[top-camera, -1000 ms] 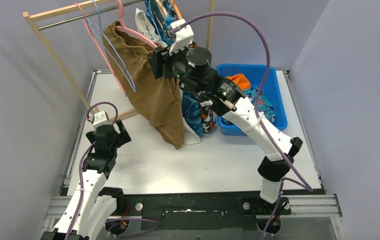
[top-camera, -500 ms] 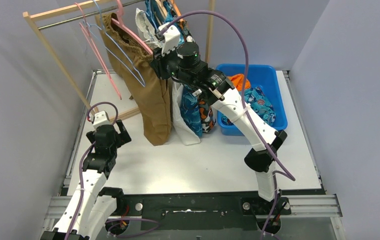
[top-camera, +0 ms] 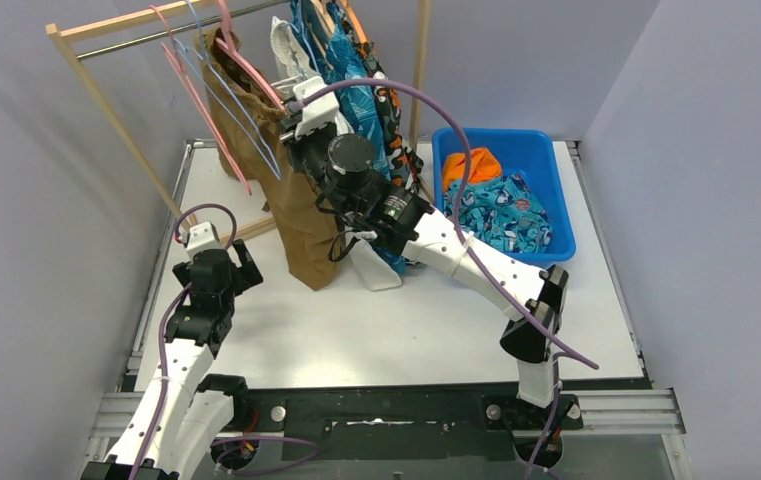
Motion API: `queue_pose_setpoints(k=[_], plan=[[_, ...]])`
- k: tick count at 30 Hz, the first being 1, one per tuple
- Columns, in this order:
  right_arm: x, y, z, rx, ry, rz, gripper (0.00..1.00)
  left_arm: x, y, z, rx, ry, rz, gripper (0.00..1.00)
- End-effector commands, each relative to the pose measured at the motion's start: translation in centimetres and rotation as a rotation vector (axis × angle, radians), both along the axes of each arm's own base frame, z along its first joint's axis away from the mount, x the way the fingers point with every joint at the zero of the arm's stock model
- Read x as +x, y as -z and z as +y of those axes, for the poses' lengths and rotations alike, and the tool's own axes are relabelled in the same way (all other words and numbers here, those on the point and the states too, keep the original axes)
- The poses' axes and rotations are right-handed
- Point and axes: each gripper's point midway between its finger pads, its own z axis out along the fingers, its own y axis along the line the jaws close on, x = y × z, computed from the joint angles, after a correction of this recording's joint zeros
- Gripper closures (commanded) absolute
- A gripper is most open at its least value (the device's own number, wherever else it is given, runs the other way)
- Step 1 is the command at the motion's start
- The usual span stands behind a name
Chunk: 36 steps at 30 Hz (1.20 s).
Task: Remove the shorts from the hanger
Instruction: Pick up the hanger from the clothes rod.
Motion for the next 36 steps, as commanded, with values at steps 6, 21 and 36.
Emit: queue_pose_setpoints(k=[6, 21, 36], plan=[[-4.6, -13.6, -8.0, 0.444, 0.154, -0.252, 1.0, 1.4, -2.9, -0.1, -0.007, 0.001, -0.1, 0.1], [-7.7, -13.6, -9.4, 0.454, 0.129, -0.238, 1.0, 1.4, -2.9, 0.0, -0.003, -0.003, -0.101, 0.1], [-14.9, 4.1, -12.8, 0.224, -0.179, 0.143, 1.0, 0.9, -3.8, 0.1, -0.022, -0.023, -0.123, 0.1]])
